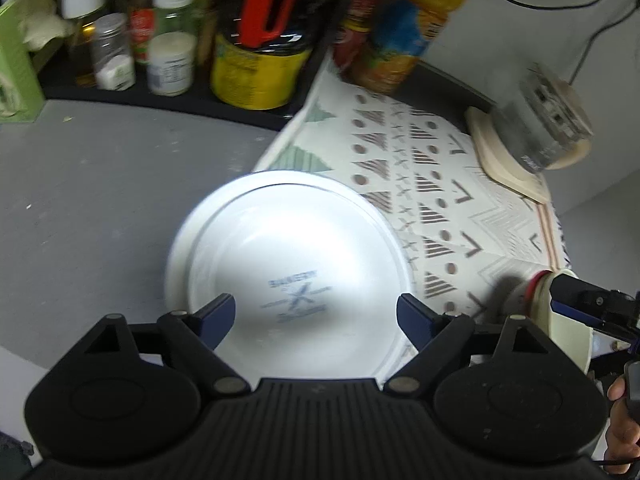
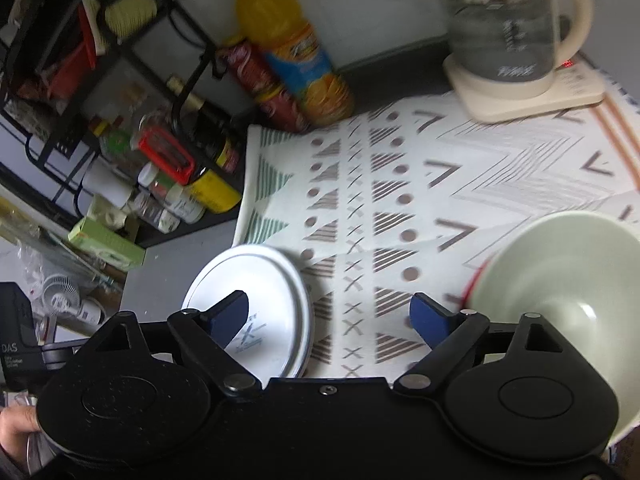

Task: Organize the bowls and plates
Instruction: 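Move both grippers to the red bowl stack and grip its rim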

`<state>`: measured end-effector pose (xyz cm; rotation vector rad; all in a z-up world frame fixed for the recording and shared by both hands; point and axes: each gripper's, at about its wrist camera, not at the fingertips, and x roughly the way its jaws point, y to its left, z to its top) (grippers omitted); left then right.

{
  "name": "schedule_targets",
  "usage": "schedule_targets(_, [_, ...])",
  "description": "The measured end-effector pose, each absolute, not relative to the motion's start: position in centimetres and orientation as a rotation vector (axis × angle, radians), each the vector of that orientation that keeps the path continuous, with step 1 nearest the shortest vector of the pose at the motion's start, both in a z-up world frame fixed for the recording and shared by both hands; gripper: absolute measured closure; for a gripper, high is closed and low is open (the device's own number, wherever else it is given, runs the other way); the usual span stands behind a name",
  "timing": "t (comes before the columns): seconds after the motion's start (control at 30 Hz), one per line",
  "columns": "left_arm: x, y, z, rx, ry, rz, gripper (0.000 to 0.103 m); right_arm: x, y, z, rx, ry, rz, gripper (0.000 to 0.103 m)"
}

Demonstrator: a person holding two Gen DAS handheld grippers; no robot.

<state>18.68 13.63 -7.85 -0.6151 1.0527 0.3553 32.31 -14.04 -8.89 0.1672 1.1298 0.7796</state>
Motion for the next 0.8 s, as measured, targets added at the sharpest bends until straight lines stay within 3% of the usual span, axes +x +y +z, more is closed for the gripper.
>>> schedule_targets(0.8, [28.6,1.5,-7.0,-0.549,1.128,0.179,0.016,36.0,-28.3,-9.4,0.191,1.094,0.577,0.009])
